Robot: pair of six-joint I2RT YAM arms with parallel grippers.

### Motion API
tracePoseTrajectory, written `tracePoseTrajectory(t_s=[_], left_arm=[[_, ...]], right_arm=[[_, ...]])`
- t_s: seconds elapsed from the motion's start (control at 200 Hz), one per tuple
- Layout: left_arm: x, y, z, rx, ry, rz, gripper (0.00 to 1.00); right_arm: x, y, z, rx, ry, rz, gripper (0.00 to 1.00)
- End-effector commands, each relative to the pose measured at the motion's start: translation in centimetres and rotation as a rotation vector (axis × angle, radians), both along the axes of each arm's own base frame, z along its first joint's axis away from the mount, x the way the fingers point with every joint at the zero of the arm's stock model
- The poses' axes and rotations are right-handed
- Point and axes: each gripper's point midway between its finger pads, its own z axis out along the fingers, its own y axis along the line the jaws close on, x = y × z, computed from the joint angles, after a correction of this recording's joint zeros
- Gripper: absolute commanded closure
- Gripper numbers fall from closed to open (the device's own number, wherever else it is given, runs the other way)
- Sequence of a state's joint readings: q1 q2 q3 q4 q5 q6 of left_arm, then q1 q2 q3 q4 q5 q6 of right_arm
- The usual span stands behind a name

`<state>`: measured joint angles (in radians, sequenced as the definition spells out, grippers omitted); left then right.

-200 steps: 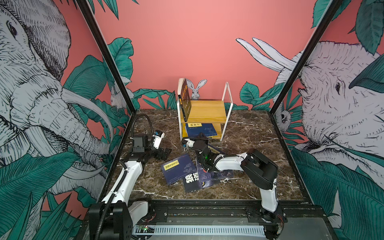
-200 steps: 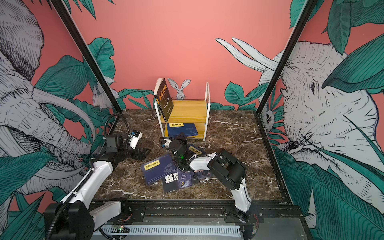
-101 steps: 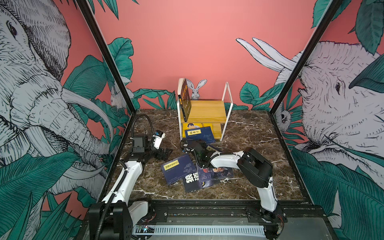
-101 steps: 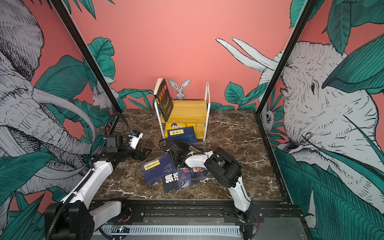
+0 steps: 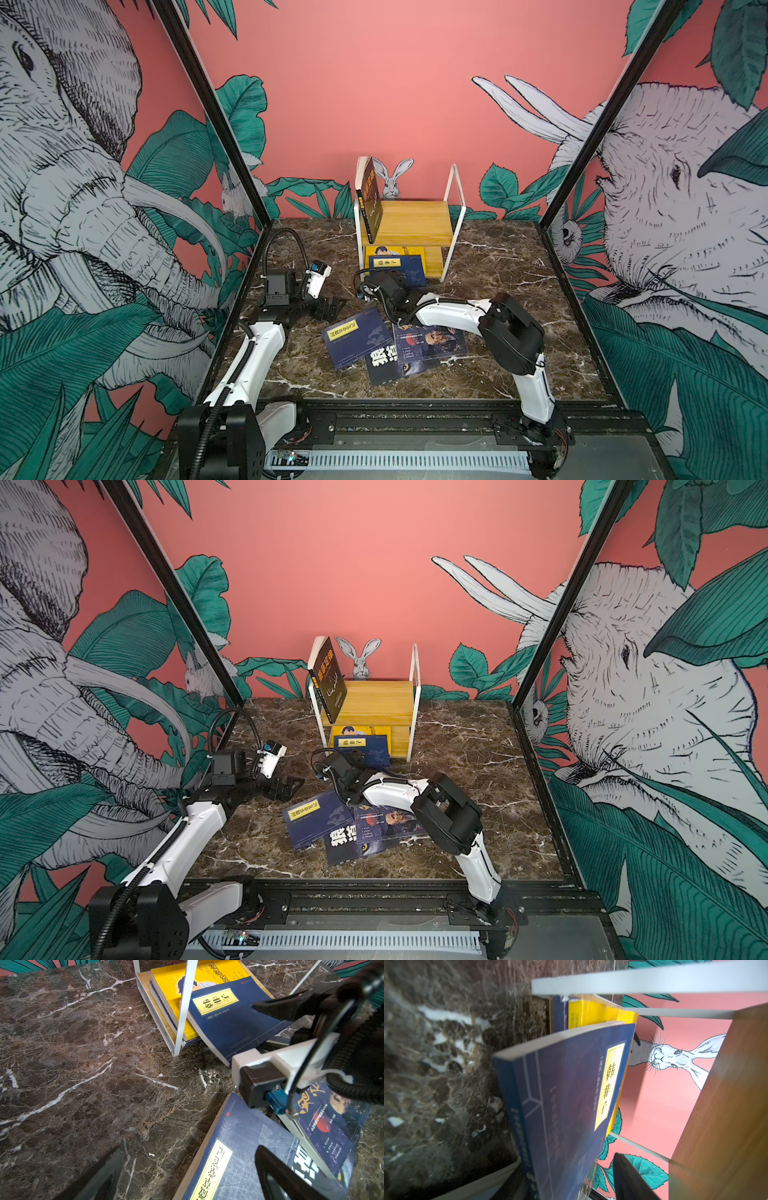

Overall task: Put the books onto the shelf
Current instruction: 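Lower the dark blue book into the lower tier against the yellow paperback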

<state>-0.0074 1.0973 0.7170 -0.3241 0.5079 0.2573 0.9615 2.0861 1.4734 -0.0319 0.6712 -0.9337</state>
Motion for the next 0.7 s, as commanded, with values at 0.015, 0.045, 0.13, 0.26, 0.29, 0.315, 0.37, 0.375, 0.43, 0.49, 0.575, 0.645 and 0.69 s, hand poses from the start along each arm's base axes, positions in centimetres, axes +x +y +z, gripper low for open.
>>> tracePoseTrajectory(t_s=[0.015,0.045,0.13,0.26,0.29,0.315,0.37,0.375,0.43,0.49,0.575,0.645,0.69], left_arm=[[-0.2,0.0,1.3,-0.014,-0.024,-0.001,0.00],[-0.2,0.0,1.4,-0.015,-0.028,-0.001,0.00],[-0.2,-0.1,1.3,-0.017,-0.019,-0.001,0.01],[-0.3,0.0,1.3,-0.018,-0.021,0.001,0.00],[-0.2,0.0,1.3,-0.020,-0.022,0.001,0.01],[-0.2,-0.1,1.3,-0.022,-0.022,0.000,0.00],[-0.2,-0.1,1.2,-0.023,-0.014,0.001,0.01],[-0.2,-0.1,1.2,-0.023,-0.015,0.001,0.01],[-0.1,0.0,1.4,-0.023,-0.014,0.006,0.00],[-0.2,0.0,1.5,-0.024,-0.021,0.004,0.01],[-0.3,0.0,1.2,-0.024,-0.024,0.004,0.01],[-0.3,0.1,1.3,-0.025,-0.019,0.008,0.00],[-0.3,0.2,1.5,-0.025,-0.021,0.010,0.00]], right_arm=[[0.8,0.8,-0.4,-0.006,0.017,0.009,0.37],[0.9,0.8,-0.5,-0.003,0.021,0.005,0.37],[1.1,0.6,-0.7,-0.009,0.032,-0.006,0.34],[0.6,0.5,-0.7,0.003,0.058,0.002,0.26],[0.5,0.4,-0.5,0.014,0.065,-0.001,0.23],[0.3,0.3,-0.4,0.019,0.073,-0.004,0.22],[-0.2,-0.1,-0.1,0.024,0.091,-0.010,0.20],[-0.2,-0.1,0.0,0.026,0.093,-0.011,0.19],[-0.7,-0.2,0.5,0.053,0.111,-0.004,0.15],[-1.3,-0.4,0.9,0.078,0.130,0.005,0.11],[-1.3,-0.7,1.4,0.093,0.124,-0.010,0.11],[-1.3,-0.9,1.4,0.081,0.126,-0.016,0.11],[-1.2,-1.0,1.5,0.085,0.122,-0.014,0.11]])
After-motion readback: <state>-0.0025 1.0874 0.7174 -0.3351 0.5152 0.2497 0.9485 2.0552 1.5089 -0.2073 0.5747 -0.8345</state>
